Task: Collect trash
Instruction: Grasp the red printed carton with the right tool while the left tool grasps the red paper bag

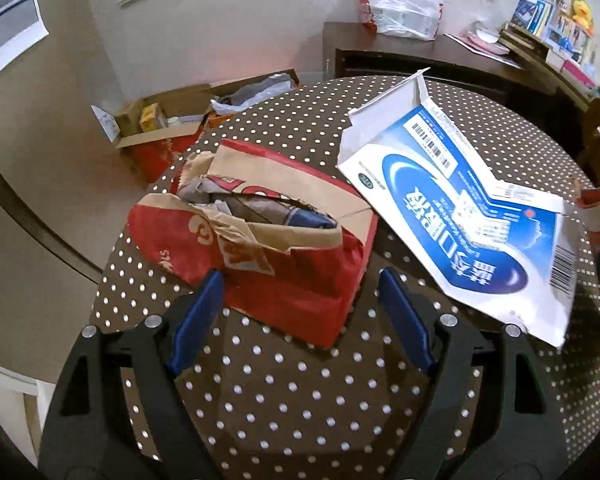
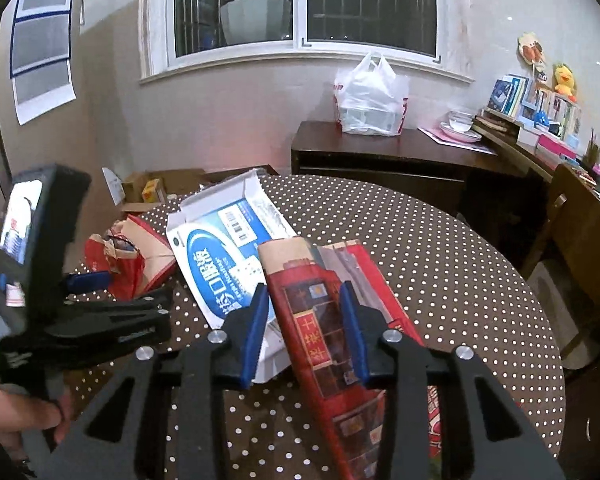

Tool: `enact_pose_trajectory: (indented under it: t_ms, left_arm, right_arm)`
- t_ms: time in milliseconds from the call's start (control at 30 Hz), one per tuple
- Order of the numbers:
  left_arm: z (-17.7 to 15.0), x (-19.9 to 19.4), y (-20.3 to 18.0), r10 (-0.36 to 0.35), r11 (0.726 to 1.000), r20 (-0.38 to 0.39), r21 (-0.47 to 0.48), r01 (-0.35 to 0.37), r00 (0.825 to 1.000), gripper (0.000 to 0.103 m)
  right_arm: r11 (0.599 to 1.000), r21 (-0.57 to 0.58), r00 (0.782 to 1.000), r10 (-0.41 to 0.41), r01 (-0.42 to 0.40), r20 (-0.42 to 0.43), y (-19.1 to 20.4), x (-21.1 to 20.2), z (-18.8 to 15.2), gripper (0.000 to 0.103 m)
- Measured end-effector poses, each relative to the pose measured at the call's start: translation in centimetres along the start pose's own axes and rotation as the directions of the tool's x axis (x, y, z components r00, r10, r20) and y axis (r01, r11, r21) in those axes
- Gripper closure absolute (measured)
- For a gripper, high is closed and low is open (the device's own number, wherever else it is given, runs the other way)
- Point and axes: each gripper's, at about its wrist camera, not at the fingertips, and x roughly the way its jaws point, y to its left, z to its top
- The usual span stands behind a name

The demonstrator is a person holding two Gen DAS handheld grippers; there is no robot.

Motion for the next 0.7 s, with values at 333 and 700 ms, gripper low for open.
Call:
enact_pose_trajectory:
  t_ms: [333, 700]
  left_arm:
    - [-0.5, -1.8, 1.7, -0.06, 0.997, 0.033, -0.037, 0.062, 0.998, 0.084]
    - [-3.8, -7.3, 5.1, -0.205, 0.968, 0.1, -0.125, 0.217, 0.974, 0.087]
  right_arm:
    - [1.0, 0.016, 0.999, -0.009, 0.008, 0.041, -0.4, -2.3, 0.0, 0.069]
    - [0.999, 0.04, 0.995, 0.012, -0.016, 0.099, -0.7, -7.6, 0.0, 0.073]
